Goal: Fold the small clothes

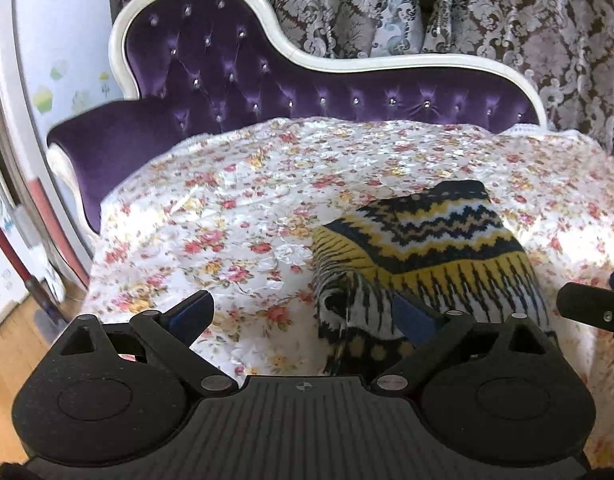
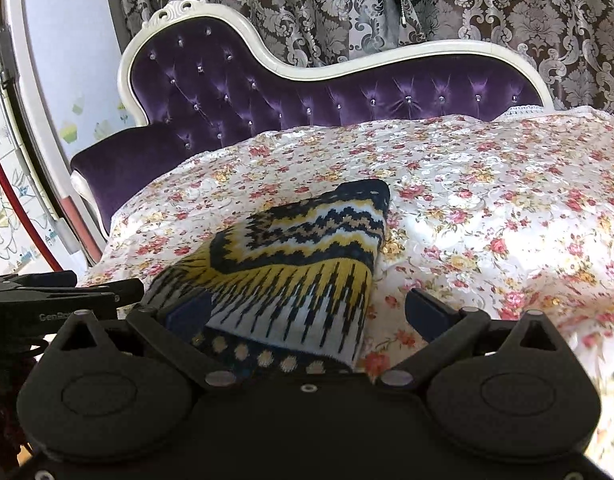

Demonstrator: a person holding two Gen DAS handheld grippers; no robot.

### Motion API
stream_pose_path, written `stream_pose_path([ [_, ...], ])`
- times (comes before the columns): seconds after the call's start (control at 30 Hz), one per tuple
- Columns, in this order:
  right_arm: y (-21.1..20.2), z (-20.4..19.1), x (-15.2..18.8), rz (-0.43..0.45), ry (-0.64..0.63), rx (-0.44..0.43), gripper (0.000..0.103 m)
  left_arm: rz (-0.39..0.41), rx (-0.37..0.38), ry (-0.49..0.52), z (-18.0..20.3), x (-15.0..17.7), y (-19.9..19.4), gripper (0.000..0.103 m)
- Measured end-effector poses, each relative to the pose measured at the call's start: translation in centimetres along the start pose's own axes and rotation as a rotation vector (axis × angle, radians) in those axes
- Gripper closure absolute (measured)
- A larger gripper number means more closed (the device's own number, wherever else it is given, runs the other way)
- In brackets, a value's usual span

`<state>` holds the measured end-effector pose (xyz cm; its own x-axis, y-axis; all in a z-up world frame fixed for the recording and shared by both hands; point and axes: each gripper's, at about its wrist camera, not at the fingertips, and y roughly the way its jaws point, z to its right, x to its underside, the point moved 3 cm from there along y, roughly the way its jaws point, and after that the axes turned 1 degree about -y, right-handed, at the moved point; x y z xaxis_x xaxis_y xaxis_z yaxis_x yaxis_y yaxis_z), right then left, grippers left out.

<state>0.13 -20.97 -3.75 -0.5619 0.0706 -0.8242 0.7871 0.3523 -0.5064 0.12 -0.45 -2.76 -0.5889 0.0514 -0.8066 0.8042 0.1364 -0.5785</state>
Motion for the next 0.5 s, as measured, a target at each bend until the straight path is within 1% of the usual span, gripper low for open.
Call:
stream_pose_path([
  [0.13,-0.9,-0.2,0.6,0.001,0.012,-0.001,0.001,-0.01,0.029,-0.003,0.2,0.5,-0.8,0.006],
  [0.3,-1.8,-0.6,1.3,-0.001,0.017,0.0,0.001,-0.032,0.044,0.0,0.7,1.3,-1.2,0.006],
  [0.5,-2.2,-1.0,1.9,-0.025,0.008,0.007,0.001,-0.065,0.066,-0.014,0.8,2.2,-1.4,0.006],
])
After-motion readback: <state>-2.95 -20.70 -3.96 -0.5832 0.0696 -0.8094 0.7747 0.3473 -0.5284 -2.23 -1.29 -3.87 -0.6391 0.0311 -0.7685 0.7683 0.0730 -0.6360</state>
